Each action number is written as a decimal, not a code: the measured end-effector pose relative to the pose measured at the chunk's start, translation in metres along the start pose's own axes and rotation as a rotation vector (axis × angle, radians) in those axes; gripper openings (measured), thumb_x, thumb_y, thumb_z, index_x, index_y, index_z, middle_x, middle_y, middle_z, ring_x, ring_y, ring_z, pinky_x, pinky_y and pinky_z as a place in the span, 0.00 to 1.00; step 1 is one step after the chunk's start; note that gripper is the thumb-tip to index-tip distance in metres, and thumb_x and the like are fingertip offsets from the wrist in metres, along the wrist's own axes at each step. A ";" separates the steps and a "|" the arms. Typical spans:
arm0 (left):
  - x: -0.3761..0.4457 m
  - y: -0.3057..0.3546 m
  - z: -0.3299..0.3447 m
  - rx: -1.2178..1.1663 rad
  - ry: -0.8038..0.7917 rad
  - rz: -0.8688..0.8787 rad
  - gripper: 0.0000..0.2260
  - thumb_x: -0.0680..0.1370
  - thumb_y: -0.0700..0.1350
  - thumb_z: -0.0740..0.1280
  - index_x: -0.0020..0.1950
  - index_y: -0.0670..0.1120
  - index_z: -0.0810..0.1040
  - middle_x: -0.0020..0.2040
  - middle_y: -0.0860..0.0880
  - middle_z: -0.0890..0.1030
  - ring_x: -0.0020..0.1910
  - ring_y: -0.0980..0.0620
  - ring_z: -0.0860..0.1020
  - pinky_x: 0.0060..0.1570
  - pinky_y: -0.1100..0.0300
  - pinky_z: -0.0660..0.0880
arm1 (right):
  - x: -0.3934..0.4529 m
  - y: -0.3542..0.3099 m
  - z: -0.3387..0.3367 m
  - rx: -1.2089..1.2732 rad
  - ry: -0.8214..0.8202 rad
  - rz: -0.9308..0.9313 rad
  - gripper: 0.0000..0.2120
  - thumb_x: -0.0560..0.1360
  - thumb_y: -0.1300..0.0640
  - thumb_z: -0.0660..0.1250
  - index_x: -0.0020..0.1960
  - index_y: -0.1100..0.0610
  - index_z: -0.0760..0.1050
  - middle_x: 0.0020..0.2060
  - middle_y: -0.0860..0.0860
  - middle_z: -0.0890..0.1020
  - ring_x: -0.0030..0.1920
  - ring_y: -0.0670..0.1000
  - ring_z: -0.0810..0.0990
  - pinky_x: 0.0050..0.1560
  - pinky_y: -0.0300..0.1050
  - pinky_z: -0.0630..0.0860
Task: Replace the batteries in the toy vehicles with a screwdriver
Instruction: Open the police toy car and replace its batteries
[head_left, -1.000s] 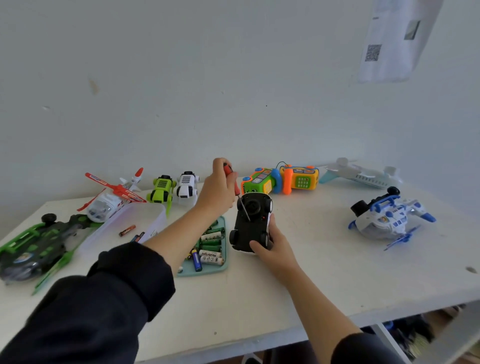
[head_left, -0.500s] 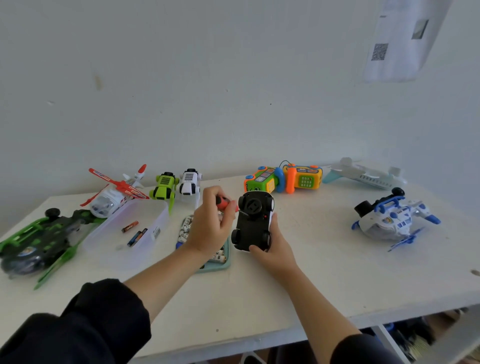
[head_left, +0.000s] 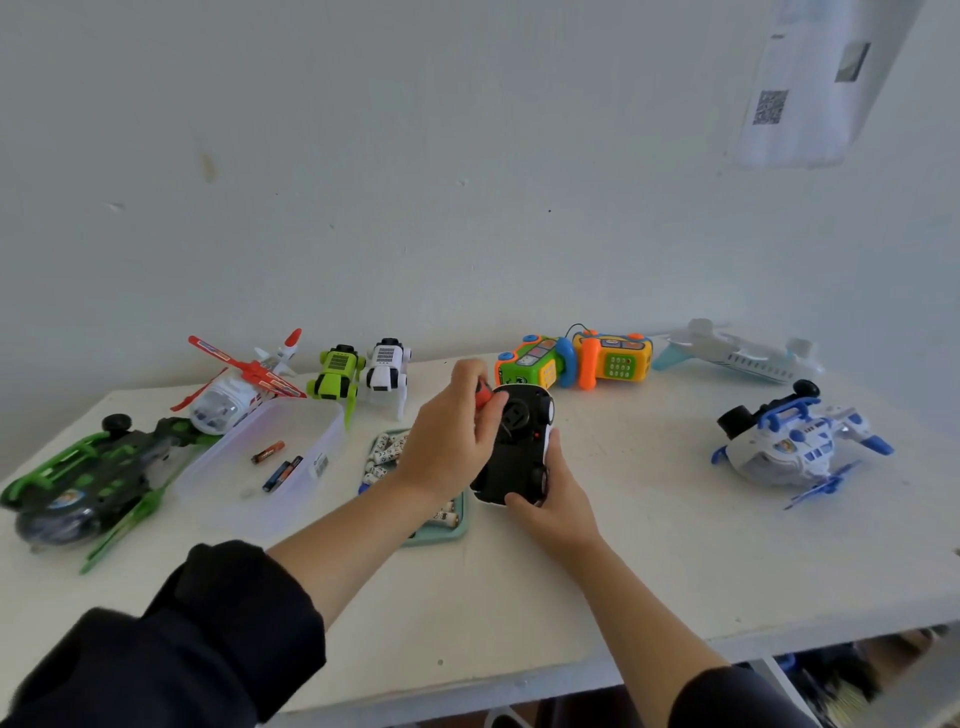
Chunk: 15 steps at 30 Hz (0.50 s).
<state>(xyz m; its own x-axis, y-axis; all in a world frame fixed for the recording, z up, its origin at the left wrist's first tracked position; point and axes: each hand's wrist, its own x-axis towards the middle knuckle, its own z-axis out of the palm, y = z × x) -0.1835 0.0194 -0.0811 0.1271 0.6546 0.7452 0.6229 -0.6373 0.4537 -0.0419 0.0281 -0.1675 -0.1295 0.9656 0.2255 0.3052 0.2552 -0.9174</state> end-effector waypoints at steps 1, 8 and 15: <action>0.008 0.002 0.000 0.025 -0.023 -0.017 0.08 0.78 0.53 0.57 0.48 0.51 0.61 0.35 0.45 0.77 0.35 0.44 0.79 0.33 0.44 0.76 | -0.001 -0.002 0.000 0.017 -0.005 -0.001 0.45 0.67 0.60 0.68 0.77 0.54 0.48 0.54 0.43 0.76 0.50 0.38 0.75 0.41 0.22 0.69; 0.054 -0.001 -0.006 -0.079 -0.099 -0.334 0.05 0.81 0.43 0.58 0.51 0.46 0.62 0.37 0.40 0.77 0.26 0.53 0.74 0.27 0.54 0.76 | 0.001 0.004 0.001 0.008 -0.018 -0.021 0.49 0.60 0.47 0.65 0.77 0.50 0.48 0.60 0.44 0.77 0.59 0.44 0.77 0.48 0.29 0.72; 0.061 -0.010 -0.019 -0.168 -0.054 -0.490 0.04 0.82 0.43 0.57 0.54 0.43 0.64 0.35 0.41 0.78 0.24 0.52 0.72 0.27 0.55 0.75 | 0.002 0.006 0.003 0.019 -0.004 -0.014 0.47 0.59 0.44 0.64 0.76 0.48 0.51 0.58 0.46 0.78 0.57 0.47 0.78 0.53 0.44 0.77</action>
<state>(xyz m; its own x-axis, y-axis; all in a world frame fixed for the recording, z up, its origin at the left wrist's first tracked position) -0.1970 0.0581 -0.0304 -0.1059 0.9097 0.4016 0.4870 -0.3047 0.8185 -0.0431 0.0317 -0.1739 -0.1375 0.9618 0.2367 0.2857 0.2673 -0.9203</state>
